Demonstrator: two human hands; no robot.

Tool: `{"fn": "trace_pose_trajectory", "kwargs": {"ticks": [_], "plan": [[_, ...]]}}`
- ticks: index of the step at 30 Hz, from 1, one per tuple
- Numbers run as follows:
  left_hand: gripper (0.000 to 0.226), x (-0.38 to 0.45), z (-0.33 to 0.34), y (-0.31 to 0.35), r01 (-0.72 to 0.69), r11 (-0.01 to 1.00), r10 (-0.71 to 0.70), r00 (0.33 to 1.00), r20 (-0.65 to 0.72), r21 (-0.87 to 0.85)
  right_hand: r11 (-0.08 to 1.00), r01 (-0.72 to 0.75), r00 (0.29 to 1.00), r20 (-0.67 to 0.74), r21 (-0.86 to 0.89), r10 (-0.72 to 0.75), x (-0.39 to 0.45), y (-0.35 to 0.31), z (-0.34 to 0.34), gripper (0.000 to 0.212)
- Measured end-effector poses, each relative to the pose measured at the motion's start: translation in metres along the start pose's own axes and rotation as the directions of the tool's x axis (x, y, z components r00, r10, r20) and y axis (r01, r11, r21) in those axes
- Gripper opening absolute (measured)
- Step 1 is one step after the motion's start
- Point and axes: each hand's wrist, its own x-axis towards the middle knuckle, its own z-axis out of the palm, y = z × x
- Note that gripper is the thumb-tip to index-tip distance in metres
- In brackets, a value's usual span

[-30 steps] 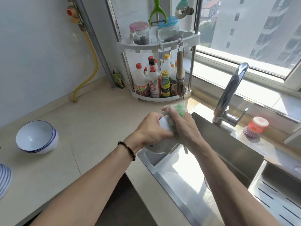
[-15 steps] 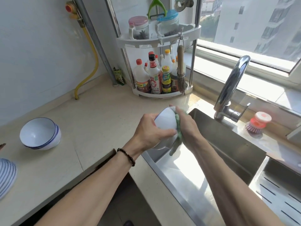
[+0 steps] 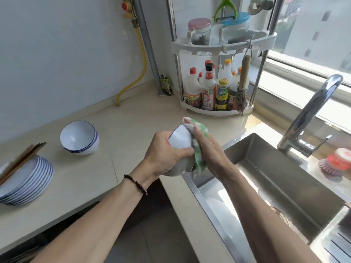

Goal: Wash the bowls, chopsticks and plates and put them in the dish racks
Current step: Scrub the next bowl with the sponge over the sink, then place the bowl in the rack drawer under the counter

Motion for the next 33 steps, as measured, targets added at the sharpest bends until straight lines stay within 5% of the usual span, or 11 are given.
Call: {"fn": "trace_pose_trajectory", "kwargs": {"ticks": [3,6,8,11,17,23,26,31,33], "plan": [[0.04,-0.016,-0.025,-0.007,0.06,0.933,-0.118,0.983,-0.143,-0.355,0.943,-0.145,0.988,-0.005,0.301,0.154,0.008,0.008,0.021,0.049],[0.033,-0.018,-0.049,-0.02,0.062,0.741,-0.382,0.858,-0.344,-0.668,0.963,-0.102,0.994,-0.007,0.251,0.107,-0.008,0.013,0.072,0.037],[0.024,-0.021,-0.07,-0.03,0.01,0.722,-0.444,0.774,-0.452,-0.692,0.993,-0.012,1.0,0.023,0.117,0.009,-0.02,0.025,0.111,0.038],[0.019,-0.043,-0.107,-0.047,-0.035,0.764,-0.405,0.751,-0.521,-0.644,0.997,0.044,0.993,0.113,-0.069,-0.036,-0.029,0.033,0.159,0.065],[0.014,-0.102,-0.184,-0.1,-0.067,0.787,-0.393,0.713,-0.581,-0.614,0.998,0.024,0.974,0.225,-0.065,-0.008,-0.061,0.048,0.254,0.04],[0.018,-0.176,-0.25,-0.151,-0.002,0.851,-0.313,0.801,-0.51,-0.526,0.982,-0.049,0.987,0.14,-0.181,0.075,-0.088,0.07,0.344,0.077],[0.01,-0.211,-0.284,-0.173,0.068,0.886,-0.288,0.857,-0.427,-0.459,0.94,0.164,0.949,0.307,-0.299,-0.068,-0.109,0.075,0.391,0.059],[0.02,-0.269,-0.328,-0.202,0.118,0.951,-0.207,0.929,-0.306,-0.286,0.946,0.016,0.897,0.422,-0.322,0.129,-0.1,0.09,0.438,0.041],[0.019,-0.283,-0.343,-0.215,0.139,0.953,-0.219,0.93,-0.295,-0.27,0.914,0.088,0.855,0.501,-0.395,0.135,-0.109,0.099,0.46,0.036]]}}
